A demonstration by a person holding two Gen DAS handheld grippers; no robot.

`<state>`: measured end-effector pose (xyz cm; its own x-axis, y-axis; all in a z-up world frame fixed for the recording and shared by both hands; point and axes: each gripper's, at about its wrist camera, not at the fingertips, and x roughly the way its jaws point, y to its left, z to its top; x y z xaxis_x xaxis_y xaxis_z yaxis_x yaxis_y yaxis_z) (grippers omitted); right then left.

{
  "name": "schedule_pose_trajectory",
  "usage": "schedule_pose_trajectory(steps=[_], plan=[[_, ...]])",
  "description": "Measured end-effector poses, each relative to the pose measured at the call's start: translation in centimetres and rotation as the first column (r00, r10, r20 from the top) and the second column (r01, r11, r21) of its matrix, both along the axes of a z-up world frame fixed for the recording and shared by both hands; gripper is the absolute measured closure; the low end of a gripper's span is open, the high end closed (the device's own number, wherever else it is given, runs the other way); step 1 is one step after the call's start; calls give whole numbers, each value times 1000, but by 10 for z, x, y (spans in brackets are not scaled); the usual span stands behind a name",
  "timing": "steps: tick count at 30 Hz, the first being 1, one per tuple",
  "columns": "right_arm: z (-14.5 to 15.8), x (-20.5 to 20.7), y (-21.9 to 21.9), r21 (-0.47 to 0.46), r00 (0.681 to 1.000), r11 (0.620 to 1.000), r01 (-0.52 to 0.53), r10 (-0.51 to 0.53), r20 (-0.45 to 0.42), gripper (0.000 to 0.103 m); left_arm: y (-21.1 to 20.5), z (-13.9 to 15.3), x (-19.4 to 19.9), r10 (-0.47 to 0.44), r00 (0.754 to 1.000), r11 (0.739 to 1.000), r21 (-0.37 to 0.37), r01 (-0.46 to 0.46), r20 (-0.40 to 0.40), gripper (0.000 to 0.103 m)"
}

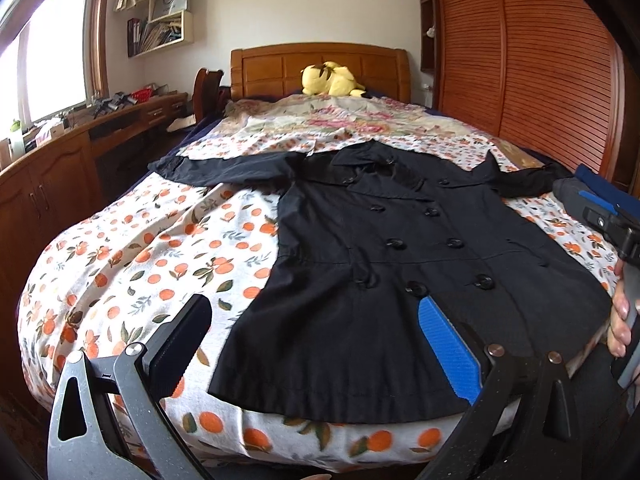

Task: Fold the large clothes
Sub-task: 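Move the left gripper to the coat sleeve and close on its cuff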

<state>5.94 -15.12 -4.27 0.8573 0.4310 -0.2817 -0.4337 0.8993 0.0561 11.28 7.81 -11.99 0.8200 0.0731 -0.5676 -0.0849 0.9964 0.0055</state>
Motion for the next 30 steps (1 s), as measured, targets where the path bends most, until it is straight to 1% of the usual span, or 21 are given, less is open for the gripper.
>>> schedule_pose_trajectory(steps=[2,5,7,9,12,14,16,18,20,22,25,28,30], plan=[[0,19,11,1,1000,1000,-30,30,-5,1,9,-4,4,17,1000,1000,3,-17,-17,0],[0,46,27,1,996,997,-79,79,-28,1,20,-7,11,51,998,998,37,-50,-27,0],[0,66,43,-18,994,995,-99,98,-42,1,30,-10,18,85,996,995,51,-83,-37,0],[-1,86,57,-41,994,994,-103,101,-50,1,44,-13,29,99,994,995,33,-98,-53,0],[-5,111,79,-71,992,992,-105,99,-82,1,65,-14,45,77,995,997,-9,-77,-60,0],[-11,129,92,-94,989,990,-107,96,-116,1,79,-15,62,54,996,999,0,-55,-66,1],[-16,141,104,-117,985,987,-113,96,-141,1,93,-17,80,38,996,999,10,-37,-76,5],[-19,153,114,-154,985,982,-110,87,-149,1,109,-18,98,21,996,1000,-2,-21,-83,8],[-26,162,122,-187,984,977,-107,77,-160,1,125,-20,118,15,995,1000,2,-14,-95,11],[-31,163,127,-201,980,973,-116,78,-184,1,140,-23,140,12,994,1000,20,-9,-108,16],[-36,164,131,-214,977,969,-126,84,-196,1,161,-28,170,19,991,999,33,-15,-129,22],[-36,167,133,-208,975,970,-129,86,-205,1,178,-31,199,16,990,999,48,-9,-143,23],[-36,170,132,-197,973,972,-127,84,-214,1,189,-33,224,18,988,999,40,-12,-154,24]])
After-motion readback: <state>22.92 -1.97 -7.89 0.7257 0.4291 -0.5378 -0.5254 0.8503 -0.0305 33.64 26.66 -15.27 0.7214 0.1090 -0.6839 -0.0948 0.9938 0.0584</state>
